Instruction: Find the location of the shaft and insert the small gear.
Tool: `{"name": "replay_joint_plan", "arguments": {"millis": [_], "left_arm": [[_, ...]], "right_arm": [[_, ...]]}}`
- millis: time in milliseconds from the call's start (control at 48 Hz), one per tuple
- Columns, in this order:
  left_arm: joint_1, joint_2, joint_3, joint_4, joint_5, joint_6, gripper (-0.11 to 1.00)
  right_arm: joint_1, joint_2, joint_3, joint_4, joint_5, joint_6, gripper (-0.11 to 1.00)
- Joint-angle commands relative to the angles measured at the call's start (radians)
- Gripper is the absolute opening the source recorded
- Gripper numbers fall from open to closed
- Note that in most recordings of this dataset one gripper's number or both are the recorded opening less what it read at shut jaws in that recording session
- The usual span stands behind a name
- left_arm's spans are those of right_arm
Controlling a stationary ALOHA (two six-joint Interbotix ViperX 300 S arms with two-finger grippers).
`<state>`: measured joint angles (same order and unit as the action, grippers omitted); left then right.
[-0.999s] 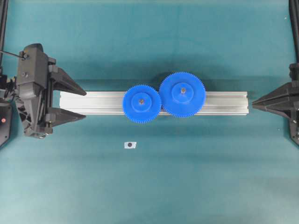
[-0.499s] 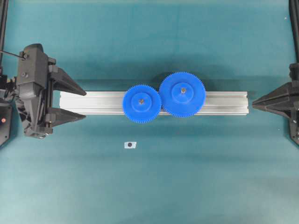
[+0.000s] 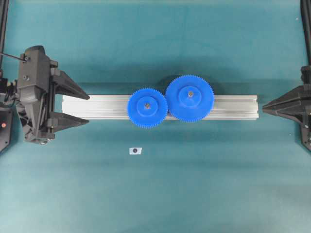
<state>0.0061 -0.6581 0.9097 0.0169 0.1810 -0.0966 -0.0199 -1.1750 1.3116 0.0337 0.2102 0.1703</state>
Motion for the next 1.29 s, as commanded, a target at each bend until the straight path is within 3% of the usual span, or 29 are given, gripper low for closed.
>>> {"name": "replay_joint_plan", "arguments": {"millis": [0, 229, 1270], "left_arm": [[-0.002, -0.005, -0.021, 0.003, 0.012, -0.002, 0.70], [-0.002, -0.006, -0.035, 0.003, 0.087, 0.000, 0.70], [-0.002, -0.017, -0.028, 0.003, 0.092, -0.002, 0.70]], "right_arm": [[-0.002, 0.008, -0.011, -0.002, -0.009, 0.011, 0.08], [-0.002, 0.008, -0.012, -0.002, -0.009, 0.011, 0.08], [-0.002, 0.008, -0.011, -0.002, -0.011, 0.011, 0.08]]}}
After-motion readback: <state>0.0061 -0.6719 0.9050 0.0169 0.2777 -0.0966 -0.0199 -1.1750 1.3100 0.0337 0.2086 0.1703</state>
